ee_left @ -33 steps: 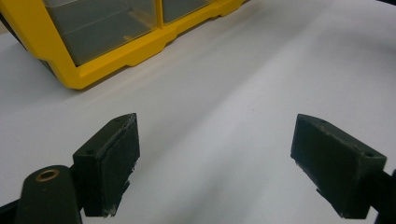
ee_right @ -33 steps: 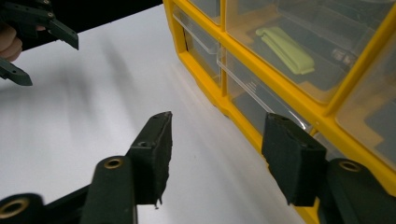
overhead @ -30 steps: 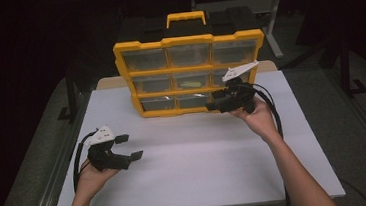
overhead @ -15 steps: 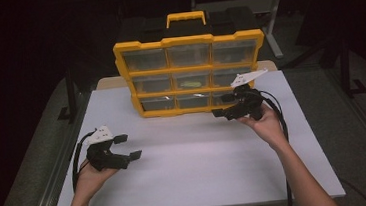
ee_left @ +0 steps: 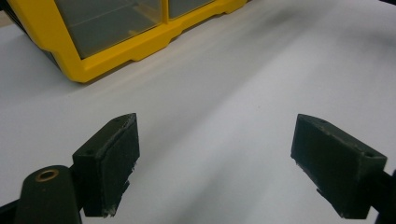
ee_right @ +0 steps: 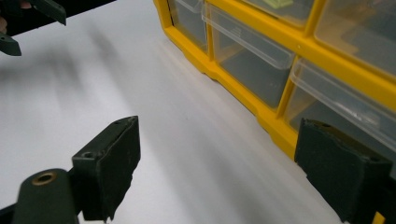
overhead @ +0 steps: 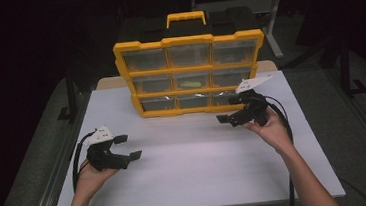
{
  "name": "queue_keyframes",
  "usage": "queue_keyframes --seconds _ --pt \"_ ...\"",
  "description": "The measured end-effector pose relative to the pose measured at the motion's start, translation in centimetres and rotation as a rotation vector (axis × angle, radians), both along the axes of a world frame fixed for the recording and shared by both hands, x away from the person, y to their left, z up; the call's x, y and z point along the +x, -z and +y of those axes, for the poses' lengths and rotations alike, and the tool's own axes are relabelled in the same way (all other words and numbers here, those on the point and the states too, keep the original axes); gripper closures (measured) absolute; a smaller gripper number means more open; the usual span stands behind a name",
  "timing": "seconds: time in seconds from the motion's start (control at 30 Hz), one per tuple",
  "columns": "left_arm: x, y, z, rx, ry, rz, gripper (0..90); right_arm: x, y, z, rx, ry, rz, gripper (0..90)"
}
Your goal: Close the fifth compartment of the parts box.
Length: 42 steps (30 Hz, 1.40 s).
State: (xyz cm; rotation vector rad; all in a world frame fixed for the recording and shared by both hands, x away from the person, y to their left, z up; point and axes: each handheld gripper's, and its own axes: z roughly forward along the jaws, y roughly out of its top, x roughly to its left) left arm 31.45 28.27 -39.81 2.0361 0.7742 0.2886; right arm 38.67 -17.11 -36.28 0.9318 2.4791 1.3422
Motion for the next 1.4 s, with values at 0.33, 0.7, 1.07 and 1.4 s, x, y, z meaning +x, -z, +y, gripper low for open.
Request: queue_keyframes --seconds 0.33,0.7,1.07,1.4 --pt "0.2 0.3 0.1 -0.004 0.004 0.005 15.1 -0.7 1.1 -2.1 0.004 0.049 0.01 13.3" --pt "0.5 0.6 0.0 -0.002 0.006 0.008 15.7 -1.6 2.2 -3.9 0.012 0.081 0.023 13.3" --pt "0.6 1.1 0.5 -0.01 -0.003 0.016 15.9 -2.5 2.8 -4.9 -0.009 0.091 0.019 13.3" --pt "0.6 1.8 0.6 -0.001 -0.003 0.016 15.9 -3.3 3.8 -6.2 -0.003 0.111 0.022 13.3"
